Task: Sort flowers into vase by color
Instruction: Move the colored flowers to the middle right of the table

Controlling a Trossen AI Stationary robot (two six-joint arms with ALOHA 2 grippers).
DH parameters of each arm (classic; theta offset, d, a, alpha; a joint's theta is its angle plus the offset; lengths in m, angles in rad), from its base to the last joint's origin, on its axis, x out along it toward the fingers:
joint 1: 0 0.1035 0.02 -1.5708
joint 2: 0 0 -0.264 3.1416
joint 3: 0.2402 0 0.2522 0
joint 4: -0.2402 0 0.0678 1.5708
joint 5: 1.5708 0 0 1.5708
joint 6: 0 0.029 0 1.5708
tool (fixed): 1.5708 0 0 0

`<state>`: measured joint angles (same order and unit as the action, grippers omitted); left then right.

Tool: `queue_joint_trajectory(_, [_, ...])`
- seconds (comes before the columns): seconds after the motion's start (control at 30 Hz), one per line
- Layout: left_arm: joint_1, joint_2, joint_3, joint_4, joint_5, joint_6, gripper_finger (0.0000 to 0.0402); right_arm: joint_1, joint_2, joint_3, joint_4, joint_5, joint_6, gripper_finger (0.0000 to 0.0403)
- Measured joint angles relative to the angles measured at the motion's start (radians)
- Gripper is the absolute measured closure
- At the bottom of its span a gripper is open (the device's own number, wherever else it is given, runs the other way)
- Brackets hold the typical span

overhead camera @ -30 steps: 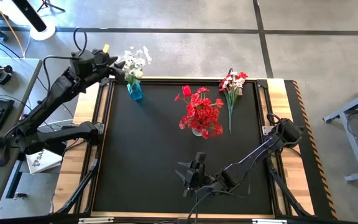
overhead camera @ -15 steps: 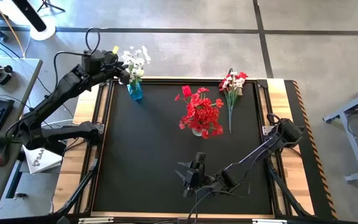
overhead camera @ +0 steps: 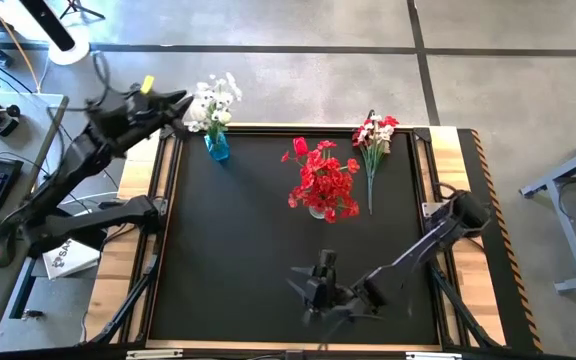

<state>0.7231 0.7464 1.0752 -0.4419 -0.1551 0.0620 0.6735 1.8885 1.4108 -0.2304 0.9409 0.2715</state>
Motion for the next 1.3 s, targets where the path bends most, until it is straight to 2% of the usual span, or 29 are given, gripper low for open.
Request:
queue_joint_trajectory(0.1, [-0.07,-0.069,0.0,-0.02,0.014,0.003,0.0307,0.028,-0.047,0.0,-0.184,-0.113,0.189,0.0254])
queue_joint_trajectory(0.3, [-0.209,-0.157,0.001,-0.126,0.076,-0.088,0.0307,0.047,-0.077,-0.002,-0.658,-0.427,0.72,0.0254])
queue_joint_trajectory(0.4, [-0.269,-0.158,-0.013,-0.191,0.073,-0.135,0.0307,0.048,-0.08,-0.047,-0.802,-0.512,0.895,0.0254])
queue_joint_trajectory(0.53, [-0.343,-0.157,-0.104,-0.175,0.055,-0.17,0.0307,0.042,-0.096,-0.171,-0.827,-0.61,1.0,0.0254])
queue_joint_trajectory(0.7, [-0.453,-0.132,-0.257,-0.032,0.053,-0.209,0.0307,0.031,-0.165,-0.37,-0.685,-0.705,1.06,0.0254])
queue_joint_trajectory(0.87, [-0.622,-0.072,-0.317,0.072,-0.013,-0.234,0.0307,0.032,-0.309,-0.56,-0.513,-0.681,1.104,0.0254])
queue_joint_trajectory(1.1, [-0.949,0.02,-0.317,0.202,-0.236,-0.218,0.0307,-0.005,-0.503,-0.781,-0.412,-0.423,1.258,0.0254])
queue_joint_trajectory(1.3, [-1.218,0.119,-0.316,0.193,-0.469,-0.301,0.0307,-0.118,-0.541,-0.894,-0.319,-0.301,1.329,0.0254])
